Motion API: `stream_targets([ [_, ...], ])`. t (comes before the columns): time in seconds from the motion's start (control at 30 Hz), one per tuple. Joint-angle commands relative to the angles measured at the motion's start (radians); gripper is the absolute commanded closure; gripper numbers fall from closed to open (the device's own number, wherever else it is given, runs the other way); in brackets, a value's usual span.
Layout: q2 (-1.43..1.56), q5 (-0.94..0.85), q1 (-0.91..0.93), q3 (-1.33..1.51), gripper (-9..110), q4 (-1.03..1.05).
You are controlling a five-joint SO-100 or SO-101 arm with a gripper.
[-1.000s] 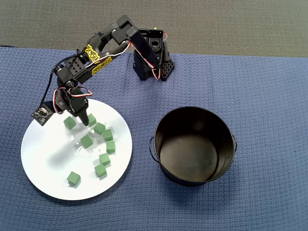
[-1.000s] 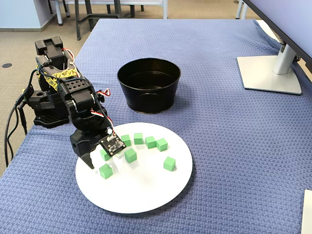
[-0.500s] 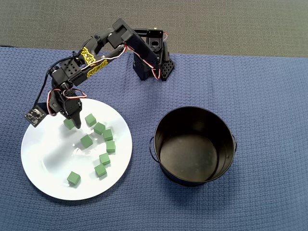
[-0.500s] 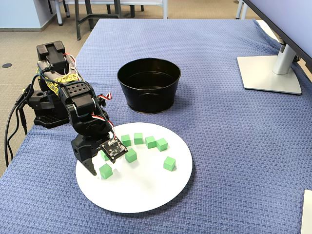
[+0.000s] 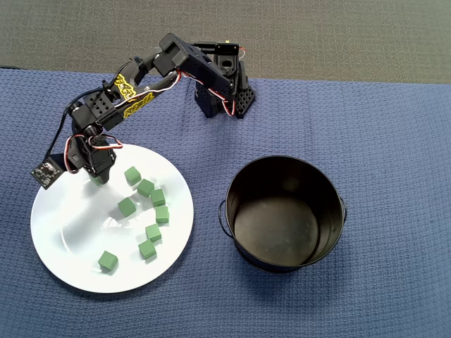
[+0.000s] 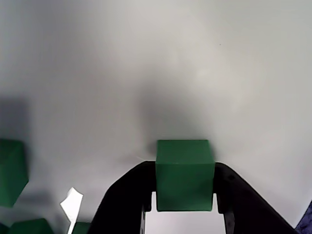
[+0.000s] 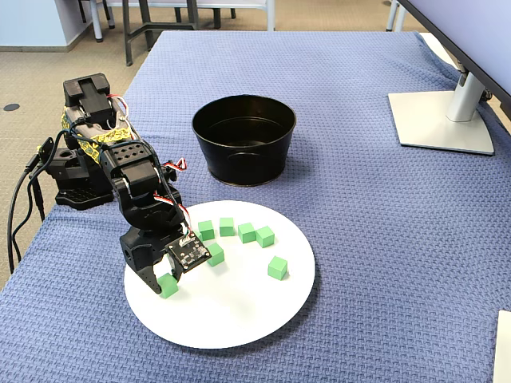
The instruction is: Pick up the green cubes from the white plate and place them in the black recipient
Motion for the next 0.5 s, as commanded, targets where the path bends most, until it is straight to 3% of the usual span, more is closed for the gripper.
stream_targets([
  [0.0,0.021,0.014,0.003,-0.041,101,-0.017],
  [0.13,0.035,0.069,-0.003,-0.025,101,-0.055],
  [0.27,0.144,0.25,-0.02,0.048,101,-0.137],
  [0.47,0.431,0.414,-0.044,0.155,101,-0.032],
])
